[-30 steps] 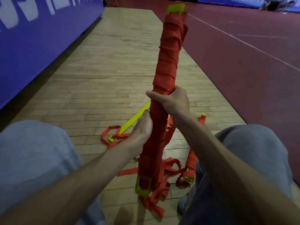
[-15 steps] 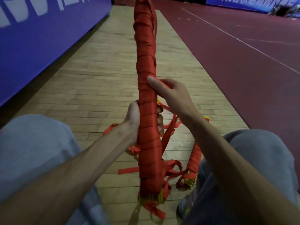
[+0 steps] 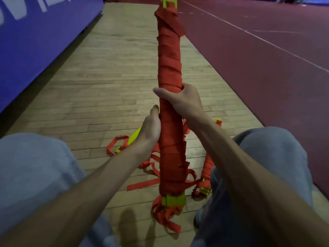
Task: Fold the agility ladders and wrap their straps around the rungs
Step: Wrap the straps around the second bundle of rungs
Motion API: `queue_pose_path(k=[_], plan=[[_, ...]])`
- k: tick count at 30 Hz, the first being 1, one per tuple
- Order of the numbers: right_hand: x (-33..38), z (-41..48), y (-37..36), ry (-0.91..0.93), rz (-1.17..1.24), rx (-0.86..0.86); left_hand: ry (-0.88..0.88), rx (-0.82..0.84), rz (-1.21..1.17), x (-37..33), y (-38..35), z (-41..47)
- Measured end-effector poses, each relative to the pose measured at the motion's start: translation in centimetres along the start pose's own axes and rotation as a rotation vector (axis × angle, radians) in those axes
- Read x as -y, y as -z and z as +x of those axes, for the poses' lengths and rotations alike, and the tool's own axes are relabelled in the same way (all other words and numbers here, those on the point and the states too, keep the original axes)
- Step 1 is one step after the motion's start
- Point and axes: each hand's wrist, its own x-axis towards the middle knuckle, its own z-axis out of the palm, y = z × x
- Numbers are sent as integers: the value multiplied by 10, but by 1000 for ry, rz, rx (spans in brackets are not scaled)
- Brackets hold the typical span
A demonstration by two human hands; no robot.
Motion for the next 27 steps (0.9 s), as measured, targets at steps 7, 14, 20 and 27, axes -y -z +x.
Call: queue_pose_path(k=[7, 14, 20, 27], plan=[[-8, -3, -14, 154, -306, -115, 76, -243, 40, 19, -4, 8], [7, -1, -9, 325, -230, -22, -4, -212, -279, -2, 12, 10], [10, -7, -8, 143, 109, 286, 122, 391, -414, -7, 29, 4], [5, -12, 3, 14, 192, 301, 171, 576, -402, -2, 24, 3]])
